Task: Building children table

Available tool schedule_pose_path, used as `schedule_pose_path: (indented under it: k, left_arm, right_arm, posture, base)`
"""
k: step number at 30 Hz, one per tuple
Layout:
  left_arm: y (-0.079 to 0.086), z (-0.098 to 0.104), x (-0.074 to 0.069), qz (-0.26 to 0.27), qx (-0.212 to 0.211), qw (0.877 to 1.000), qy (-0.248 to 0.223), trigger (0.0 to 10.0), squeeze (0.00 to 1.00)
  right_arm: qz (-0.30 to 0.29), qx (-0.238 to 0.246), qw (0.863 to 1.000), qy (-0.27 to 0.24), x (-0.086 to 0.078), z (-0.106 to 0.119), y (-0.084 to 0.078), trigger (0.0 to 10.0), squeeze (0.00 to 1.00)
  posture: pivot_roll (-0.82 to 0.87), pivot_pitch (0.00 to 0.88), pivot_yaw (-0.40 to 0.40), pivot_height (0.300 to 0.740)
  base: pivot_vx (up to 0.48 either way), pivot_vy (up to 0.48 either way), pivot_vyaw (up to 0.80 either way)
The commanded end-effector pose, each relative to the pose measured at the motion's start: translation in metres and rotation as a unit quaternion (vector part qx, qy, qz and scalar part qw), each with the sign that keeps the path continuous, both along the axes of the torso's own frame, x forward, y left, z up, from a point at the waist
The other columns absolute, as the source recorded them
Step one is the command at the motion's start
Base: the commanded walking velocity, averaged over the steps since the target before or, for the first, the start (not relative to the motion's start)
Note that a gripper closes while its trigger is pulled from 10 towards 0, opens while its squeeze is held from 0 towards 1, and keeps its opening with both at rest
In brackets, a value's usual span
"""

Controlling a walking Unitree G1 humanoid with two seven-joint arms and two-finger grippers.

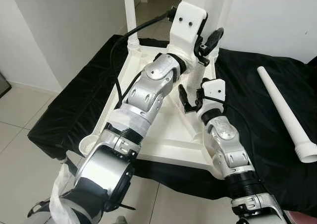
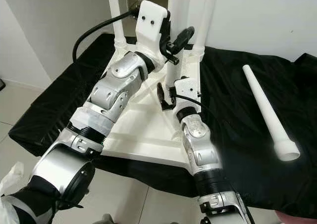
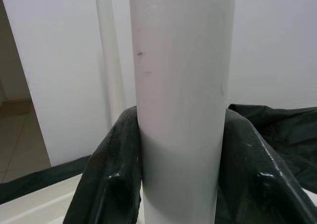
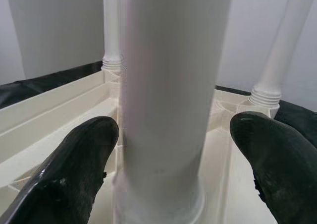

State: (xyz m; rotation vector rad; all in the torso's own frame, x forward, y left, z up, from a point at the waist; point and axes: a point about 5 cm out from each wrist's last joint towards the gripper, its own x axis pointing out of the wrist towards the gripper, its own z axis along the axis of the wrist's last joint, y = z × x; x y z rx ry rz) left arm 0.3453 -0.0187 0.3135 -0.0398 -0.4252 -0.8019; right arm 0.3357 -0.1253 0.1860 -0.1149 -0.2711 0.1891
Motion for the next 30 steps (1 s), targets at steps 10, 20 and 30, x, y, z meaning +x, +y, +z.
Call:
schedule_pose_path:
  k: [10,20,30]
  left_arm:
    - [-0.002,0.008,-0.004,-0.002,-0.004,1.0,-0.014,10.0,0.0]
    - [-0.005,0.01,-0.007,-0.009,-0.006,1.0,-0.016,10.0,0.0]
    - [-0.009,0.011,-0.011,-0.019,-0.006,1.0,-0.016,10.0,0.0]
  right_arm:
    - [0.005,-0.009,1.0,-0.019,0.012,0.01,0.004,10.0,0.0]
    - [0.011,-0.018,1.0,-0.015,0.016,0.008,0.009,10.0,0.0]
    - [0.018,-0.021,1.0,-0.01,0.02,0.004,0.012,0.0,0.0]
  posture:
    - [0.01,0.061,-0.011,0.74]
    - [0.01,0.061,-0.013,0.74]
    - [0.01,0.07,-0.012,0.74]
  base:
    - [0.0,0.0,0.0]
    - [0.0,0.0,0.0]
    - [0.0,0.0,0.0]
